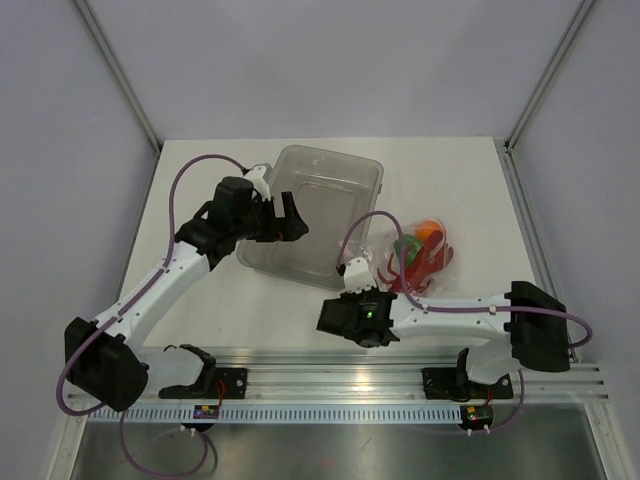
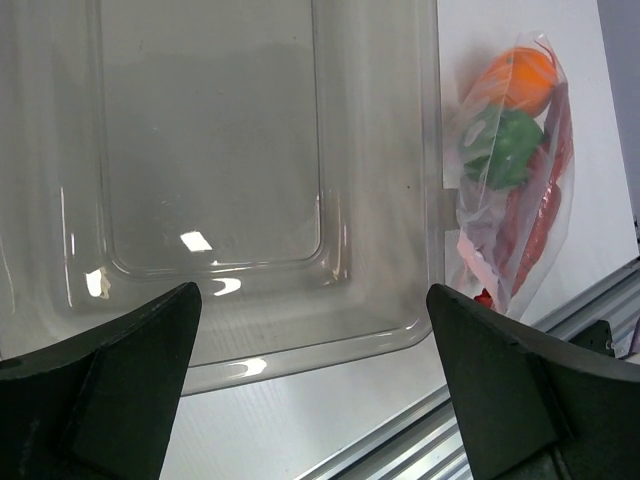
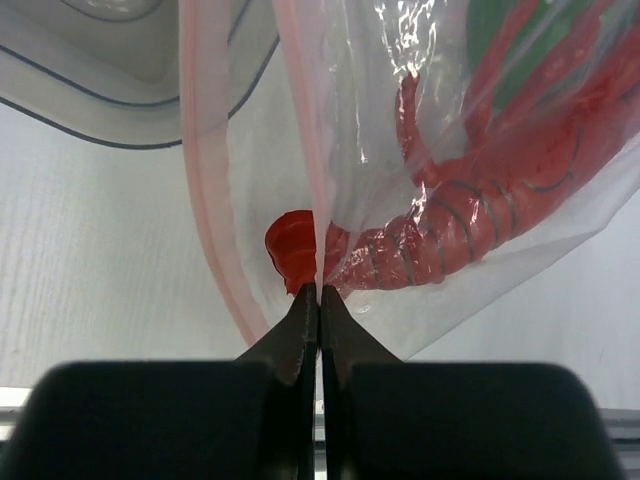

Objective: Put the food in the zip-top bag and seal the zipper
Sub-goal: Pick up the zipper food storage bag at the center of the board.

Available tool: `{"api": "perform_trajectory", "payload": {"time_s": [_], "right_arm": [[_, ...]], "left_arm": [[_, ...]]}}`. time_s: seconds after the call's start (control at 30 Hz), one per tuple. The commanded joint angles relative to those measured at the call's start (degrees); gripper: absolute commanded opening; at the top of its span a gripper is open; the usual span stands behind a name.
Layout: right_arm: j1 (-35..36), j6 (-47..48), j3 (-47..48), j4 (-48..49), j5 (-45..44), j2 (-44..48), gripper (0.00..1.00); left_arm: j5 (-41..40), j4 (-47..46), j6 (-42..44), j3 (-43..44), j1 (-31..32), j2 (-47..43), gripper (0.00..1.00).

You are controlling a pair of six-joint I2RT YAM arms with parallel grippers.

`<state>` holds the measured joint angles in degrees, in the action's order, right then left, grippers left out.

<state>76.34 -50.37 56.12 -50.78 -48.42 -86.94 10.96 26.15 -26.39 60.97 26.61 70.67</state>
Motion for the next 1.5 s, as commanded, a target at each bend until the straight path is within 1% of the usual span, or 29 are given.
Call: {"api": "perform_trajectory", "payload": {"time_s": [0.0, 0.1, 0.13, 0.2, 0.23, 0.33, 0.37, 0.47, 0.53, 0.57, 0.67, 0.73, 0.83, 0.93, 0.97, 1.13, 1.23, 1.3, 1.33, 1.37, 1.4, 1.43, 1.47], "right_arm": [[-0.4, 4.0, 2.6, 1.8, -1.8, 7.5, 0.0], [-2.3, 7.7, 1.6, 4.6, 1.3, 12.3, 0.0], [-4.4, 8.7, 1.1, 5.6, 2.3, 13.4, 0.0], [-6.4, 11.2, -0.6, 8.6, 5.2, 16.9, 0.0], [-8.5, 12.1, -1.1, 9.6, 6.3, 17.9, 0.0], [-10.5, 14.8, -2.8, 13.0, 9.4, 22.3, 0.0], [-11.5, 15.8, -3.0, 14.4, 10.7, 24.3, 0.0], [-12.3, 16.7, -2.6, 14.8, 11.9, 25.9, 0.0], [-12.4, 16.7, -1.2, 13.9, 11.9, 25.6, 0.0], [-12.4, 16.6, -0.7, 13.3, 11.9, 25.2, 0.0], [-12.4, 16.8, 0.3, 14.2, 12.6, 25.1, 0.0], [-12.4, 17.4, 0.3, 15.3, 13.4, 25.4, 0.0], [-12.4, 17.5, 0.7, 14.7, 13.8, 25.5, 0.0], [-12.4, 17.3, 0.5, 14.5, 14.1, 26.7, 0.0], [-12.4, 17.4, 0.3, 14.5, 14.3, 27.0, 0.0], [-12.4, 16.7, 0.2, 13.0, 13.8, 29.1, 0.0], [-12.4, 16.1, 0.1, 11.7, 13.6, 30.1, 0.0], [-12.4, 15.9, 0.0, 11.0, 13.5, 30.7, 0.0], [-12.4, 15.9, 0.1, 10.3, 13.6, 31.3, 0.0], [-12.4, 16.0, 0.3, 9.8, 13.8, 31.7, 0.0], [-12.4, 16.1, 0.6, 9.4, 14.0, 32.0, 0.03], [-12.4, 16.8, 0.8, 8.5, 14.3, 32.9, 0.09], [-12.4, 17.1, 1.4, 8.1, 14.6, 33.2, 0.16]], "left_arm": [[3.2, -3.5, 0.6, -2.5, 1.0, -1.9, 0.99], [3.3, -5.7, -1.3, -6.0, 2.6, -5.0, 0.99], [2.7, -6.4, -1.8, -8.1, 3.2, -6.0, 0.99], [2.1, -6.6, -2.7, -9.5, 5.2, -7.4, 0.99], [2.0, -6.6, -3.6, -10.2, 6.0, -7.4, 0.99], [1.5, -7.3, -5.6, -10.5, 10.4, -6.6, 0.99], [1.6, -7.8, -6.0, -10.3, 12.7, -5.7, 0.98], [1.6, -9.1, -8.3, -10.0, 17.4, -4.3, 0.94], [0.6, -9.7, -10.3, -10.3, 19.9, -3.0, 0.92], [0.0, -10.0, -11.0, -10.5, 22.1, -2.7, 0.91], [-2.3, -11.6, -14.2, -11.6, 24.7, -1.4, 0.88], [-4.5, -12.2, -17.3, -11.9, 24.7, -1.6, 0.86], [-8.3, -11.8, -18.1, -10.6, 24.7, -2.5, 0.84], [-12.8, -10.9, -16.2, -8.1, 24.4, -1.8, 0.82], [-13.5, -10.9, -14.9, -7.5, 24.2, 0.1, 0.81], [-11.3, -10.9, -11.9, -0.4, 23.3, 7.4, 0.79], [-5.8, -12.8, -11.8, 1.7, 23.3, 11.7, 0.77], [-3.6, -13.0, -11.8, 4.2, 23.3, 14.6, 0.68], [-3.0, -12.8, -11.8, 5.2, 23.3, 15.4, 0.6], [-2.4, -12.4, -11.8, 7.0, 23.4, 16.0, 0.42], [-1.0, -12.8, -12.1, 7.6, 23.3, 16.2, 0.28], [-0.2, -13.2, -12.3, 8.1, 23.3, 16.2, 0.19], [0.4, -13.5, -12.7, 8.9, 23.3, 16.2, 0.03]]}}
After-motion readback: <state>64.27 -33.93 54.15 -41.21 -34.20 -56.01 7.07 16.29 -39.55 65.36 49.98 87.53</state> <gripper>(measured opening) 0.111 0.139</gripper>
